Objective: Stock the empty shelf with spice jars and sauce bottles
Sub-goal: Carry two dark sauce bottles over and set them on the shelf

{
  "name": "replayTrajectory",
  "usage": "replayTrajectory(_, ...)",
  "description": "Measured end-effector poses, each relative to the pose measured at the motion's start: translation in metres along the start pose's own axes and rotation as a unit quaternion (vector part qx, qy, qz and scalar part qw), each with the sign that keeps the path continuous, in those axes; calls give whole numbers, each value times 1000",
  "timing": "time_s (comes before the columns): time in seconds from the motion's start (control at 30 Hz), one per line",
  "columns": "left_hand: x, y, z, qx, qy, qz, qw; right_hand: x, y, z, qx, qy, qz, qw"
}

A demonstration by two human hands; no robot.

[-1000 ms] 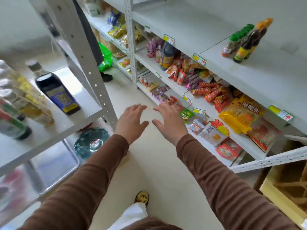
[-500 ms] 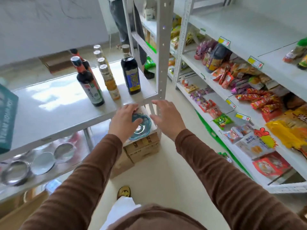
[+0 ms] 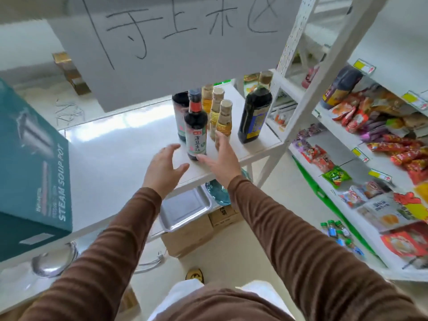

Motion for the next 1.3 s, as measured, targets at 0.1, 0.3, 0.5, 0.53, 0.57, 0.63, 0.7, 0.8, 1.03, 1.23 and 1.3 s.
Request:
replayTrajectory(0.1,21,28,-2,-2,-47,-13,999,-5,23,23,-40,5,13,999)
replayTrajectory(0.3,37,80,-1,9,-149,-34,988,-11,57,52,-77,73,2,994)
replayTrajectory(0.5,37,117,3,38,-179,-55,982,-12,65,62,-117,127,-7,985)
replayTrajectory(0.53,36,121,4,41,-181,-61,981,-13,61,61,-120,135,-8,984)
replayTrajectory(0.57,33,126,5,40,-190,-62,979,-13,56,59,-123,145,-10,982)
replayTrajectory(0.63,25,135,9,28,-224,-61,972,-14,43,53,-130,161,-13,978)
replayTrajectory(0.7,15,143,12,8,-257,-62,964,-14,31,44,-138,163,-15,977)
replayTrajectory(0.8,4,151,15,-20,-304,-75,950,-12,15,26,-148,152,-16,977)
replayTrajectory(1.03,-2,143,14,-74,-298,-73,949,-14,-16,-17,-179,147,-13,973)
replayTrajectory(1.23,-23,70,17,-66,-270,-12,960,-22,-35,-63,-195,167,-3,966)
replayTrajectory(1.3,-43,47,25,-59,-271,14,961,-28,-44,-84,-199,178,-4,964)
Point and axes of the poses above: each hand's wrist, its own y-axis towards the middle knuckle, its own z-axis out of the palm, x = y × z, the point moved 1 cm from there along y, towards the middle knuckle, and after that the axes turned 14 degrees about y, right-handed, at the moved point
